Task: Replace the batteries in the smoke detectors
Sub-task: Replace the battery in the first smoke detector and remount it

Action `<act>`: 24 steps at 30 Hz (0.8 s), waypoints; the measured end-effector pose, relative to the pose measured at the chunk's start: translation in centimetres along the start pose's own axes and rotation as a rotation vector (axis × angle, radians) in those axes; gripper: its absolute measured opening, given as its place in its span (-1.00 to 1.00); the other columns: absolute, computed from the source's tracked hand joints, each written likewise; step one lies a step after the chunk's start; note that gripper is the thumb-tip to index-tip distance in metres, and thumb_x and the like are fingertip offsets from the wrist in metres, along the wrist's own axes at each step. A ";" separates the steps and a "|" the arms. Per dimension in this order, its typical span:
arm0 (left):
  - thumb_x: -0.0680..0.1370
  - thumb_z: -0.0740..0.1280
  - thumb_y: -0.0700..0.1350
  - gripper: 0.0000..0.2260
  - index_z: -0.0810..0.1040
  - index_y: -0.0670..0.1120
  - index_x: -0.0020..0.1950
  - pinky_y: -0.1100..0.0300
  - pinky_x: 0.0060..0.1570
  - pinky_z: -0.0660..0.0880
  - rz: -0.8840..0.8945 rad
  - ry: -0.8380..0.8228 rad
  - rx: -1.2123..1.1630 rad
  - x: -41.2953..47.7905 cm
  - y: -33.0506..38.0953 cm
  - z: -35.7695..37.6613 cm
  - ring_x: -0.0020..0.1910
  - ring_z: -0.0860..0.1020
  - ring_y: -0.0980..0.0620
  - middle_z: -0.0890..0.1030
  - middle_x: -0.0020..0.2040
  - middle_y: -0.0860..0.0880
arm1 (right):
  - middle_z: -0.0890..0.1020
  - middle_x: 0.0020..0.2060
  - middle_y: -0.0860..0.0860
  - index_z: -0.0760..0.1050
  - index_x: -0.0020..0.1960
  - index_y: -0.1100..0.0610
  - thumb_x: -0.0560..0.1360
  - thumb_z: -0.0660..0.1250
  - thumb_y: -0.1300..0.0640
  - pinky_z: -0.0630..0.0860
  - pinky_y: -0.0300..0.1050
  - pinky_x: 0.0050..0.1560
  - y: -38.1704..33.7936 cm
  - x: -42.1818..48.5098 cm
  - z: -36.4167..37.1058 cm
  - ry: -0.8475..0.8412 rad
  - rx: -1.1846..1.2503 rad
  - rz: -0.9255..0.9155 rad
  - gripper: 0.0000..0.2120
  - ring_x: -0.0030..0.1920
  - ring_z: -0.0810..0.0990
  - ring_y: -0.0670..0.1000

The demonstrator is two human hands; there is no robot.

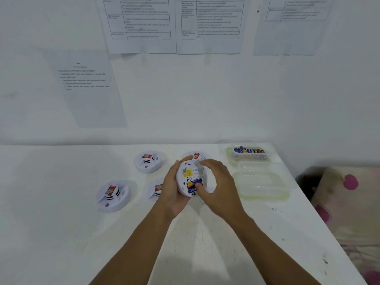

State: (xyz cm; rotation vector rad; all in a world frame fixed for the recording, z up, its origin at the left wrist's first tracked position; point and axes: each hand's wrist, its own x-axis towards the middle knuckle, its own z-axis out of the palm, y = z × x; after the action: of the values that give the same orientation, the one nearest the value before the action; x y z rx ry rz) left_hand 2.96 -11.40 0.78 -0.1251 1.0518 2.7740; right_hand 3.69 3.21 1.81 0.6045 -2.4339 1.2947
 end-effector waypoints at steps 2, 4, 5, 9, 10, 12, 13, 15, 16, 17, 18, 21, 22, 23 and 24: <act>0.58 0.16 0.09 -0.62 0.55 -0.05 0.30 -0.12 0.29 0.41 0.032 -0.009 0.034 0.1 -0.3 0.6 0.21 0.56 -0.16 0.58 0.28 -0.16 | 0.45 0.26 -0.18 0.38 0.33 -0.06 0.37 0.43 0.07 0.36 -0.41 0.13 -0.8 -0.1 0.7 0.013 -0.029 0.004 -0.45 0.26 0.37 -0.17; 0.56 0.19 0.08 -0.65 0.59 -0.04 0.21 -0.05 0.20 0.50 0.072 0.003 0.076 0.1 -0.3 1.1 0.14 0.60 -0.13 0.61 0.22 -0.15 | 0.44 0.26 -0.16 0.35 0.34 -0.06 0.36 0.44 0.07 0.39 -0.41 0.10 -1.2 -0.2 1.2 0.052 -0.044 0.025 -0.42 0.24 0.40 -0.15; 0.55 0.20 0.08 -0.66 0.60 -0.03 0.19 -0.03 0.17 0.52 0.089 0.006 0.095 0.1 -0.3 1.2 0.12 0.61 -0.11 0.61 0.20 -0.14 | 0.43 0.25 -0.16 0.33 0.34 -0.06 0.35 0.45 0.08 0.43 -0.39 0.09 -1.3 -0.2 1.3 0.073 -0.034 0.037 -0.40 0.23 0.41 -0.14; 0.49 0.27 0.08 -0.66 0.59 -0.03 0.19 -0.03 0.17 0.51 0.107 0.007 0.148 0.1 -0.3 1.7 0.11 0.61 -0.11 0.61 0.18 -0.14 | 0.41 0.18 -0.20 0.29 0.30 -0.07 0.31 0.48 0.09 0.45 -0.44 -0.02 -1.8 -0.2 1.5 0.133 0.000 0.090 -0.37 0.16 0.44 -0.18; 0.50 0.27 0.07 -0.67 0.59 -0.03 0.19 -0.02 0.15 0.52 0.108 0.010 0.148 0.1 -0.2 1.6 0.11 0.60 -0.12 0.61 0.19 -0.15 | 0.41 0.18 -0.19 0.29 0.29 -0.06 0.30 0.48 0.08 0.42 -0.48 -0.06 -1.9 -0.1 1.5 0.133 0.008 0.100 -0.37 0.15 0.43 -0.18; 0.56 0.25 0.05 -0.66 0.55 -0.07 0.26 -0.04 0.18 0.52 0.107 0.016 0.143 0.3 0.0 1.5 0.18 0.57 -0.15 0.57 0.27 -0.19 | 0.41 0.19 -0.17 0.27 0.29 -0.06 0.30 0.49 0.07 0.38 -0.52 -0.08 -1.8 0.1 1.5 0.116 0.014 0.108 -0.36 0.15 0.42 -0.19; 0.59 0.23 0.05 -0.64 0.52 -0.10 0.31 -0.05 0.21 0.50 0.100 0.018 0.141 0.5 0.0 1.3 0.21 0.55 -0.16 0.54 0.31 -0.20 | 0.41 0.19 -0.16 0.26 0.29 -0.06 0.30 0.49 0.06 0.38 -0.52 -0.08 -1.7 0.1 1.5 0.108 0.013 0.110 -0.35 0.16 0.42 -0.19; 0.60 0.22 0.05 -0.63 0.50 -0.10 0.33 -0.04 0.19 0.52 0.097 0.032 0.149 0.6 -0.1 1.2 0.21 0.55 -0.16 0.55 0.30 -0.20 | 0.41 0.18 -0.16 0.25 0.29 -0.05 0.30 0.49 0.06 0.39 -0.50 -0.10 -1.6 0.3 1.6 0.099 0.006 0.132 -0.34 0.14 0.43 -0.18; 0.59 0.23 0.05 -0.64 0.51 -0.09 0.33 -0.03 0.17 0.53 0.099 0.038 0.156 0.7 -0.1 1.3 0.20 0.56 -0.15 0.56 0.27 -0.19 | 0.40 0.16 -0.17 0.24 0.29 -0.04 0.30 0.49 0.06 0.38 -0.50 -0.12 -1.5 0.3 1.7 0.101 0.000 0.153 -0.34 0.12 0.44 -0.17; 0.59 0.24 0.04 -0.63 0.51 -0.09 0.33 -0.03 0.16 0.53 0.097 0.039 0.162 0.7 -0.2 1.3 0.19 0.56 -0.15 0.56 0.25 -0.19 | 0.39 0.14 -0.18 0.24 0.28 -0.04 0.30 0.49 0.05 0.38 -0.50 -0.15 -1.5 0.4 1.8 0.105 -0.011 0.172 -0.35 0.10 0.45 -0.16; 0.59 0.25 0.05 -0.62 0.50 -0.10 0.34 -0.03 0.18 0.52 0.093 0.042 0.170 0.8 -0.3 1.3 0.19 0.56 -0.15 0.56 0.25 -0.19 | 0.38 0.12 -0.19 0.23 0.27 -0.03 0.29 0.48 0.05 0.38 -0.49 -0.18 -1.4 0.4 1.9 0.106 -0.028 0.184 -0.35 0.07 0.46 -0.14; 0.56 0.29 0.07 -0.56 0.47 -0.11 0.38 -0.07 0.26 0.46 0.075 0.062 0.188 1.1 -0.6 1.0 0.21 0.55 -0.15 0.55 0.28 -0.21 | 0.35 0.09 -0.18 0.22 0.25 -0.03 0.29 0.46 0.03 0.45 -0.40 -0.22 -1.0 0.5 2.1 0.099 -0.091 0.170 -0.37 0.02 0.48 -0.12; 0.56 0.30 0.08 -0.54 0.45 -0.11 0.39 -0.08 0.29 0.44 0.065 0.065 0.183 1.2 -0.7 0.9 0.22 0.54 -0.15 0.53 0.29 -0.21 | 0.36 0.09 -0.17 0.23 0.24 -0.03 0.29 0.45 0.03 0.49 -0.35 -0.21 -1.0 0.5 2.1 0.099 -0.096 0.157 -0.39 0.02 0.49 -0.12; 0.55 0.31 0.08 -0.52 0.44 -0.12 0.41 -0.10 0.31 0.41 0.058 0.064 0.169 1.4 -0.7 0.8 0.23 0.53 -0.16 0.51 0.32 -0.22 | 0.37 0.10 -0.16 0.24 0.24 -0.02 0.30 0.44 0.03 0.53 -0.31 -0.20 -0.9 0.5 2.1 0.100 -0.087 0.137 -0.41 0.02 0.49 -0.12; 0.55 0.31 0.08 -0.51 0.43 -0.12 0.42 -0.11 0.34 0.38 0.054 0.057 0.143 1.5 -0.7 0.7 0.25 0.52 -0.17 0.50 0.34 -0.22 | 0.38 0.13 -0.16 0.26 0.24 -0.01 0.32 0.43 0.04 0.56 -0.28 -0.15 -0.8 0.5 2.0 0.097 -0.071 0.110 -0.44 0.05 0.50 -0.12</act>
State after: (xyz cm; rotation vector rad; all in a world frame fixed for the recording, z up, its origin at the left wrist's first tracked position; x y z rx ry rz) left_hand 1.59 -10.22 0.66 -0.1605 1.2817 2.7458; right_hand 3.55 0.97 1.52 0.3848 -2.4511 1.2429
